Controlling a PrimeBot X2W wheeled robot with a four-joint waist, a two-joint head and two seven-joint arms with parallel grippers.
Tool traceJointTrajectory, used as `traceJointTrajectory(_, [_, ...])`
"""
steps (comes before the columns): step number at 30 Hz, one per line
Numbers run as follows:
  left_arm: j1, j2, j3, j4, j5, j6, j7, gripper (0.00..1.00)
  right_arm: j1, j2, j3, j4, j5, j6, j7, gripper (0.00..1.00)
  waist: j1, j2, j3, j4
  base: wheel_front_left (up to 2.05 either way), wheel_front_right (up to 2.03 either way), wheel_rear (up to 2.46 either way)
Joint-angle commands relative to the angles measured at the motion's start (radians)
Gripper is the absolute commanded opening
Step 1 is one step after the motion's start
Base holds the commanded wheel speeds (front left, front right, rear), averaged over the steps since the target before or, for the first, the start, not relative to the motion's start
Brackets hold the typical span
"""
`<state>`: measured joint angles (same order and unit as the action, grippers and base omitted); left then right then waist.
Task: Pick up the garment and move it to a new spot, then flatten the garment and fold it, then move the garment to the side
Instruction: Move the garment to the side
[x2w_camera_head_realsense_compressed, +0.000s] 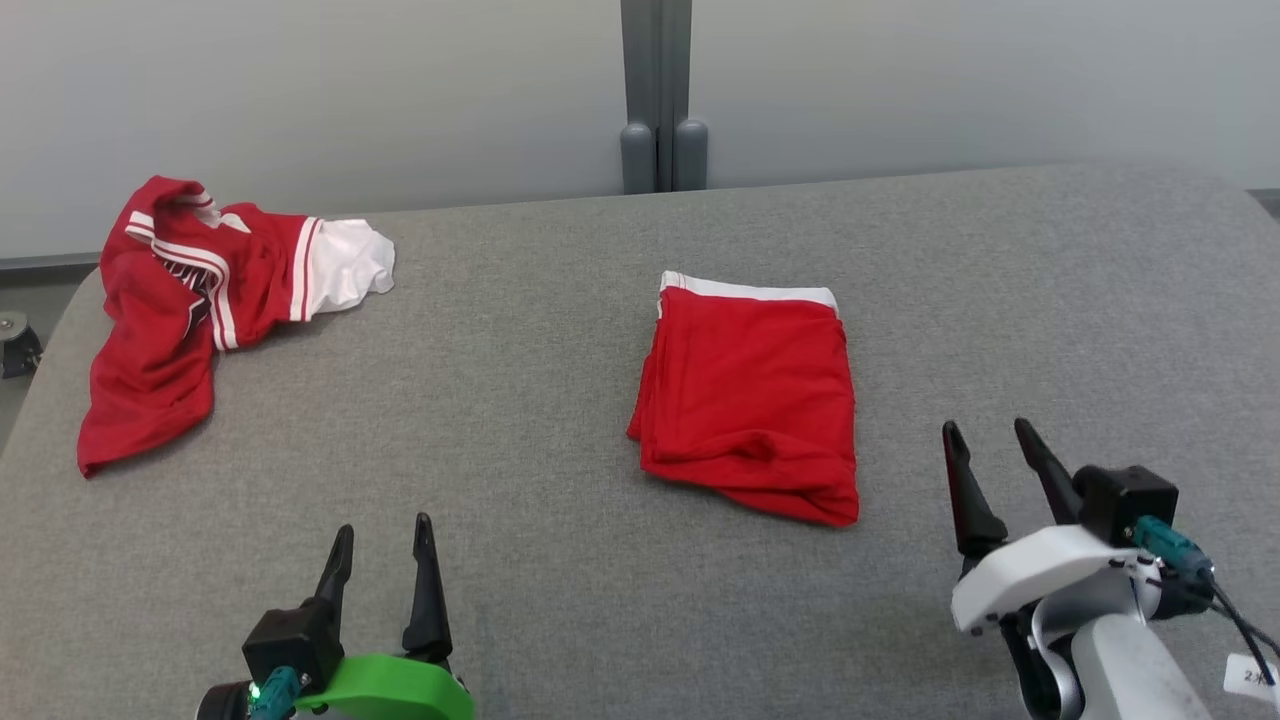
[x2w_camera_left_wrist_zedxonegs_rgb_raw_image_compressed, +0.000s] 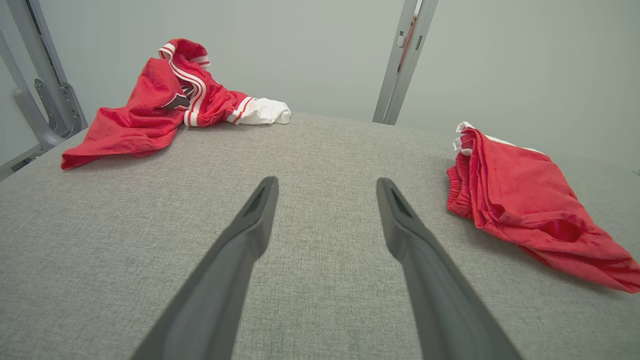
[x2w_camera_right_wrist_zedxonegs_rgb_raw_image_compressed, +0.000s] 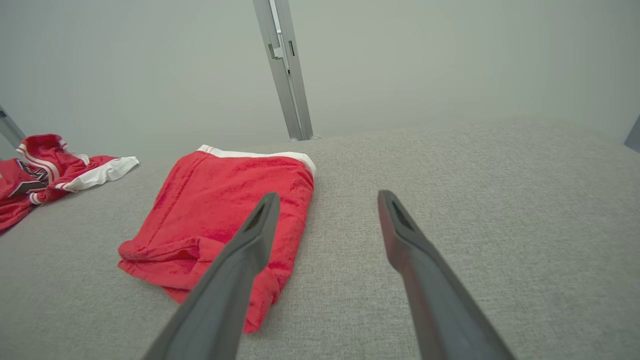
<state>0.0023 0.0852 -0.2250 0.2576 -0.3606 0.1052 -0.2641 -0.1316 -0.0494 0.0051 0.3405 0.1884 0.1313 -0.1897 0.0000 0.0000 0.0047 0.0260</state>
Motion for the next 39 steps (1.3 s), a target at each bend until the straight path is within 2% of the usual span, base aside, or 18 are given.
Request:
traceJointTrajectory(1, [-0.022,-0.002,0.0,-0.006,0.004,-0.005,0.0,1.0,-0.038,-0.002,-0.018,-0.014,-0.011,-0.001,0.021,1.0,0.0,0.0,0.021,0.02,0.0,0.0,0.0])
traceJointTrajectory(4, [-0.031,-0.01,-0.001,-0.014,0.002,-0.011,0.0,1.0,-0.085,-0.004,-0.053,-0.01,0.007,-0.001,0.089,1.0,0.0,0.0,0.041,0.042,0.0,0.0,0.0])
traceJointTrajectory(8, [-0.049,-0.021,-0.009,-0.019,0.002,-0.02,0.0,1.0,-0.184,-0.043,-0.071,0.031,0.04,-0.001,0.212,1.0,0.0,0.0,0.076,0.079,0.0,0.0,0.0])
traceJointTrajectory(14, [-0.076,-0.03,-0.019,-0.022,0.005,-0.031,0.0,1.0,-0.306,-0.119,-0.039,0.14,0.092,-0.001,0.389,1.0,0.0,0.0,0.127,0.139,0.0,0.0,0.0])
traceJointTrajectory(18, [-0.095,-0.033,-0.026,-0.028,0.005,-0.032,0.0,1.0,-0.357,-0.157,-0.007,0.203,0.125,-0.001,0.47,1.0,0.0,0.0,0.158,0.18,0.0,0.0,0.0])
traceJointTrajectory(23, [-0.11,-0.034,-0.029,-0.037,0.002,-0.03,0.0,1.0,-0.398,-0.187,0.021,0.281,0.167,-0.001,0.552,1.0,0.0,0.0,0.192,0.218,0.0,0.0,0.0])
traceJointTrajectory(29, [-0.122,-0.035,-0.044,-0.046,-0.017,-0.018,0.0,1.0,-0.428,-0.188,0.052,0.346,0.208,-0.001,0.581,1.0,0.0,0.0,0.218,0.236,0.0,0.0,0.0])
traceJointTrajectory(30, [-0.125,-0.035,-0.044,-0.047,-0.02,-0.016,0.0,1.0,-0.433,-0.186,0.061,0.353,0.213,-0.001,0.583,0.87,0.0,0.0,0.222,0.235,0.0,0.0,0.0])
traceJointTrajectory(31, [-0.126,-0.035,-0.044,-0.048,-0.023,-0.014,0.0,1.0,-0.436,-0.184,0.067,0.36,0.218,-0.001,0.585,0.47,0.0,0.0,0.224,0.234,0.0,0.0,0.0])
traceJointTrajectory(33, [-0.131,-0.035,-0.046,-0.05,-0.022,-0.012,0.0,1.0,-0.446,-0.184,0.082,0.37,0.225,-0.001,0.58,0.26,0.0,0.0,0.231,0.228,0.0,0.0,0.0])
traceJointTrajectory(34, [-0.134,-0.035,-0.046,-0.054,-0.023,-0.01,0.0,1.0,-0.454,-0.184,0.09,0.371,0.229,-0.001,0.57,0.08,0.0,0.0,0.235,0.223,0.0,0.0,0.0])
traceJointTrajectory(35, [-0.135,-0.035,-0.045,-0.056,-0.023,-0.009,0.0,1.0,-0.46,-0.185,0.093,0.371,0.232,-0.001,0.565,0.0,0.0,0.0,0.237,0.218,0.0,0.0,0.0])
traceJointTrajectory(39, [-0.142,-0.035,-0.042,-0.07,-0.011,-0.01,0.0,1.0,-0.498,-0.213,0.111,0.357,0.24,-0.002,0.523,0.0,0.0,0.0,0.25,0.176,0.0,0.0,0.0])
